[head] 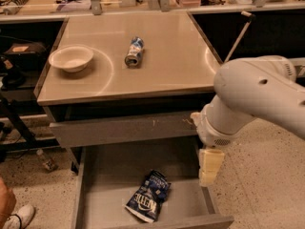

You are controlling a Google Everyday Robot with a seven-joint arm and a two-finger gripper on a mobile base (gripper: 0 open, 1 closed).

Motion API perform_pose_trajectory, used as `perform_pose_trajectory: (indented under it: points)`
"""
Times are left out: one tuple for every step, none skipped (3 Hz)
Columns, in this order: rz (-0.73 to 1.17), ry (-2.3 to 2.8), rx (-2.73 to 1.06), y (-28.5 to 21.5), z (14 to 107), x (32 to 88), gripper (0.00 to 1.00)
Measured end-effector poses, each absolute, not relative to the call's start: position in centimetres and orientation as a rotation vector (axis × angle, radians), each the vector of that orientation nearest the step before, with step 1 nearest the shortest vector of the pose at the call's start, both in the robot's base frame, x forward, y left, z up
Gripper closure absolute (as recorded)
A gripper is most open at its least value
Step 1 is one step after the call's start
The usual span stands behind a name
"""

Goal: Pick blue chip bag from middle drawer and place on counter

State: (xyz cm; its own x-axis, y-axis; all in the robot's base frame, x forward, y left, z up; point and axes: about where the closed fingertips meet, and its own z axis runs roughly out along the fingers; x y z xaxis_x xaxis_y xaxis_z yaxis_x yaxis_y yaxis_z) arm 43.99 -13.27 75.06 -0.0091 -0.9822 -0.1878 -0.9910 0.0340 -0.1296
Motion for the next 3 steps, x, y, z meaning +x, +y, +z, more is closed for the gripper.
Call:
perform_pose_trajectory:
  points:
    - [0.089, 2.058, -2.101, -12.9, 70.8, 45.3, 0.00]
    - [0.089, 2.058, -2.101, -12.9, 70.8, 45.3, 0.00]
    - [0.110, 2.042, -2.121, -11.9, 69.3, 44.8, 0.00]
